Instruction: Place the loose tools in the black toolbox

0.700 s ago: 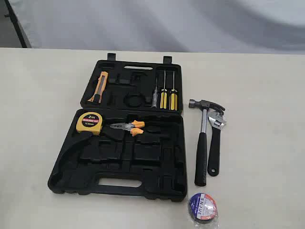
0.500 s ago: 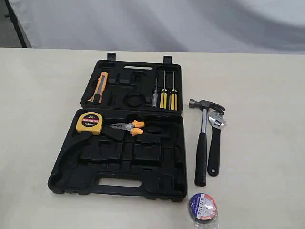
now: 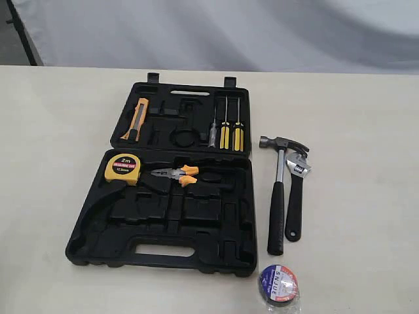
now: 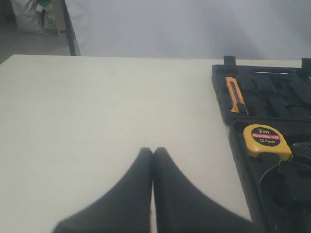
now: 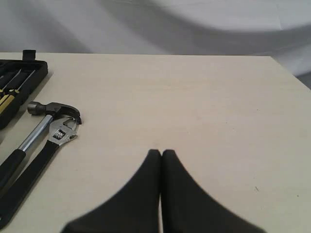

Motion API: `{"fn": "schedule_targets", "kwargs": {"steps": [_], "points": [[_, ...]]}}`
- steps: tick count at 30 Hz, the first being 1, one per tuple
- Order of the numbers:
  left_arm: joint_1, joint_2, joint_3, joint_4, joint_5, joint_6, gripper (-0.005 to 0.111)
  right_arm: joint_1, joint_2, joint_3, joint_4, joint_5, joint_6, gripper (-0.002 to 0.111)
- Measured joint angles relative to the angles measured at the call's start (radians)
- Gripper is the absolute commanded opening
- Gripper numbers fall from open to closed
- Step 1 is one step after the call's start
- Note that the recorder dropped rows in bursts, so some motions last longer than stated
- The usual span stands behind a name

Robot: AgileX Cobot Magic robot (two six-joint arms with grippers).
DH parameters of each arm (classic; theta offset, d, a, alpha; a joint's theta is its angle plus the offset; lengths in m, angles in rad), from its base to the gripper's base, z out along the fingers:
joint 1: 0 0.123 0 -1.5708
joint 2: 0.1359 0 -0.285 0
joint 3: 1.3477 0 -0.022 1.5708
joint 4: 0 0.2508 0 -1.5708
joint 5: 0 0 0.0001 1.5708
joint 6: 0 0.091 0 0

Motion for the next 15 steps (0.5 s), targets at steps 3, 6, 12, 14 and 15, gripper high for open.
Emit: {"fn": "schedule_targets", "kwargs": {"steps": [3,6,12,14,15], "points": [[0.000,0.000,0.000,0.000,0.000,0.000,0.001,0.000,0.000,0.000,0.000,0.000,0.000,-0.001],[0.000,0.000,0.000,0.000,0.000,0.000,0.001,0.000,0.000,0.000,-0.002,-0.002,-0.002,-0.001],[0.000,0.000,0.000,0.000,0.000,0.000,0.001,0.000,0.000,0.000,-0.002,-0.229,-0.002,-0.001],[0.000,0.000,0.000,0.000,0.000,0.000,0.001,0.000,0.000,0.000,-0.002,-0.355,-0.002,-0.001],[0.000,0.000,0.000,0.000,0.000,0.000,0.001,0.000,0.000,0.000,-0.002,-0.413,-0.002,-0.001]]}}
